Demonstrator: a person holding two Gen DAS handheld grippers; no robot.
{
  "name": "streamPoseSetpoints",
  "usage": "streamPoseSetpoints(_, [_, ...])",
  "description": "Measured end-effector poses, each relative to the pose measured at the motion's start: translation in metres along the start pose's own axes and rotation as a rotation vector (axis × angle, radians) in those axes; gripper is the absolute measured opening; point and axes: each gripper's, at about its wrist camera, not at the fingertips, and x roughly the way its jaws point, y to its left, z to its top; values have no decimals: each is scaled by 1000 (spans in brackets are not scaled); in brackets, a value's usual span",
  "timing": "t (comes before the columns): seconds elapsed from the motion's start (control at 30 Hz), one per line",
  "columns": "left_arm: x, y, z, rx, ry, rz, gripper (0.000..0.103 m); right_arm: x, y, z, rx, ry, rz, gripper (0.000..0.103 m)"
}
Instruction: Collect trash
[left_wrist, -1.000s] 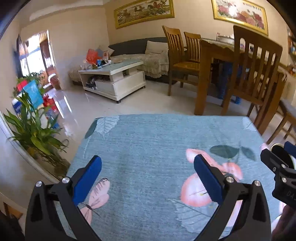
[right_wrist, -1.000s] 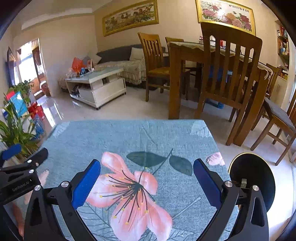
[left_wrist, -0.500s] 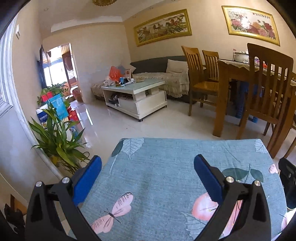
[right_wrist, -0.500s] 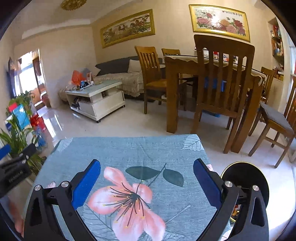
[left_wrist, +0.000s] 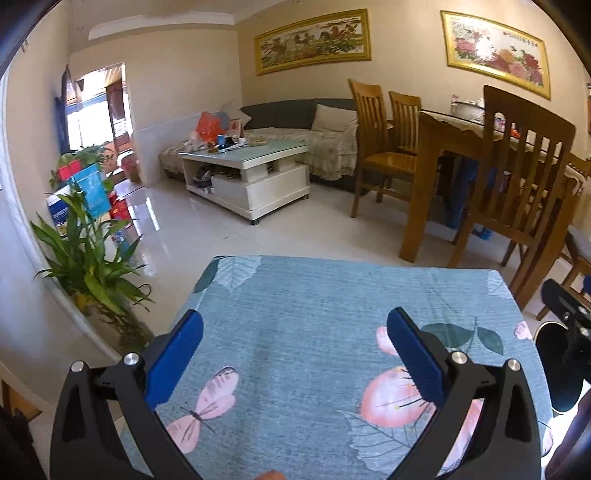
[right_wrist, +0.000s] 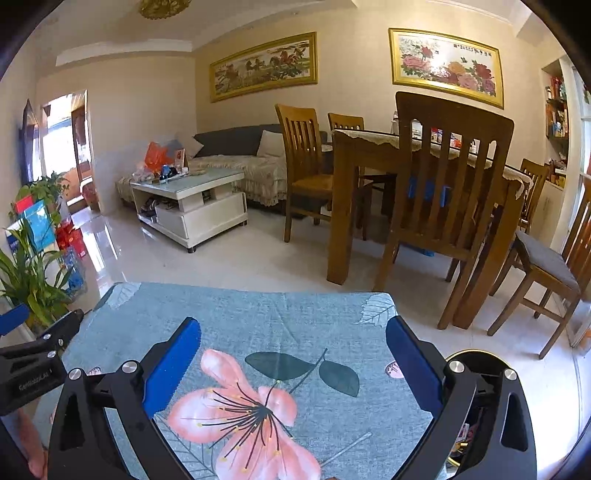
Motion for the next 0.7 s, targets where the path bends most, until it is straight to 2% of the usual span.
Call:
streamPoseSetpoints(0.2, [0, -7, -2, 21, -6, -53, 100, 4, -8, -12, 33, 28, -15, 100])
streamPoseSetpoints(0.33, [0, -10, -3, 31, -8, -40, 100, 1, -11, -14, 57, 21, 13, 100])
streamPoseSetpoints(0.7, [-7, -10, -2, 36, -20, -45, 100, -8, -11, -15, 61, 7, 21, 100])
